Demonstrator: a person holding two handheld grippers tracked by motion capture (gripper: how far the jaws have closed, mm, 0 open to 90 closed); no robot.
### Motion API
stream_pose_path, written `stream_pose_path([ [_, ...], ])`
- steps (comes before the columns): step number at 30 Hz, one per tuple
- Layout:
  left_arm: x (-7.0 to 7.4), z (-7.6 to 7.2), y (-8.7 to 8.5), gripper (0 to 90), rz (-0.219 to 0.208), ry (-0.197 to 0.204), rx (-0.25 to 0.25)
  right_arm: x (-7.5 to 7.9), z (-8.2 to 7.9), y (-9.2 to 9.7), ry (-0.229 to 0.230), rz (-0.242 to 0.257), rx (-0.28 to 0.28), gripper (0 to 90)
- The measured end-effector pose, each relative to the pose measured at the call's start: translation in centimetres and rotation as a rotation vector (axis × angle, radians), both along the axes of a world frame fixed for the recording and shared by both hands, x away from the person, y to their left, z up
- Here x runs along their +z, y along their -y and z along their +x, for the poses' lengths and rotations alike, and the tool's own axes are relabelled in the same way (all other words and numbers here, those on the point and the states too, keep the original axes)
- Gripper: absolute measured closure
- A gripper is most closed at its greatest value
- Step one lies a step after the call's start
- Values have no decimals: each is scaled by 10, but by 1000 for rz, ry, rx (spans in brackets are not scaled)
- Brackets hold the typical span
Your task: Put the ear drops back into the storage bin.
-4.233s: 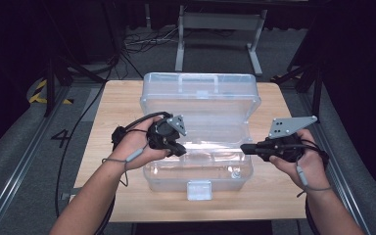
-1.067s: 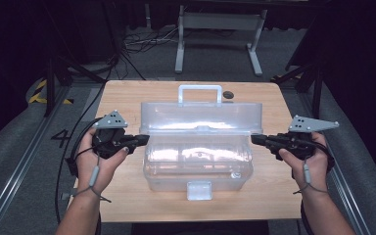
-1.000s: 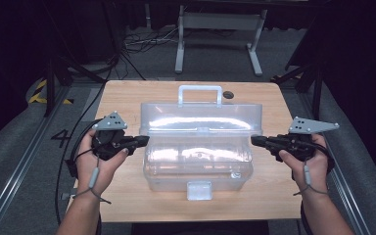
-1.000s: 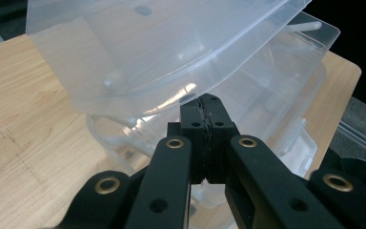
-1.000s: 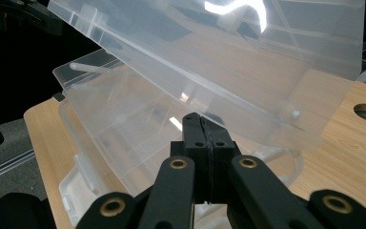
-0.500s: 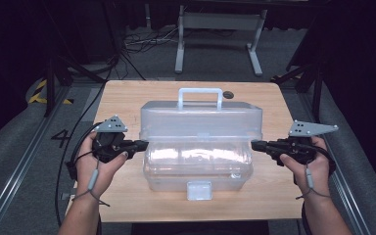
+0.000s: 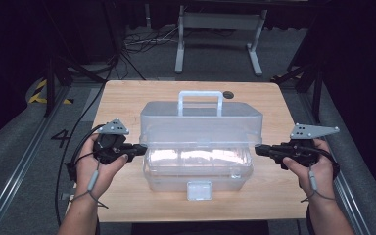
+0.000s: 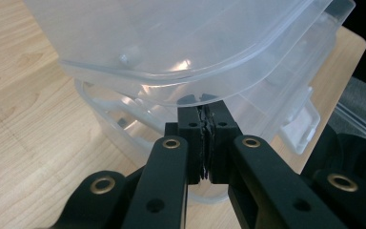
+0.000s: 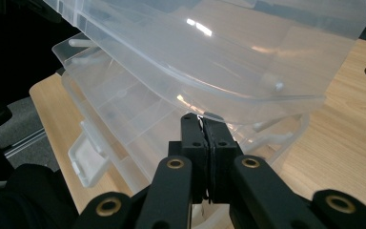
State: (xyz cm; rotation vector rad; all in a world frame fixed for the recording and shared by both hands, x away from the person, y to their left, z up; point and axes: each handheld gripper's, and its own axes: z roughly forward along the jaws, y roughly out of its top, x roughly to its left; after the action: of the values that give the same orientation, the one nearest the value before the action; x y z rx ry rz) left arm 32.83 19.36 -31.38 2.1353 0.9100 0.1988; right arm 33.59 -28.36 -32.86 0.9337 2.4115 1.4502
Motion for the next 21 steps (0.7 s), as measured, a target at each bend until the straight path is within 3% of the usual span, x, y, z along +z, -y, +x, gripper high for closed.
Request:
stream_pose_path([
  [11, -1, -4, 3, 856, 70, -27, -23, -1, -2, -3, -23, -66, 20, 879],
  [21, -2, -3, 3, 861, 84, -67, -48, -3, -3, -5, -49, -104, 35, 873],
])
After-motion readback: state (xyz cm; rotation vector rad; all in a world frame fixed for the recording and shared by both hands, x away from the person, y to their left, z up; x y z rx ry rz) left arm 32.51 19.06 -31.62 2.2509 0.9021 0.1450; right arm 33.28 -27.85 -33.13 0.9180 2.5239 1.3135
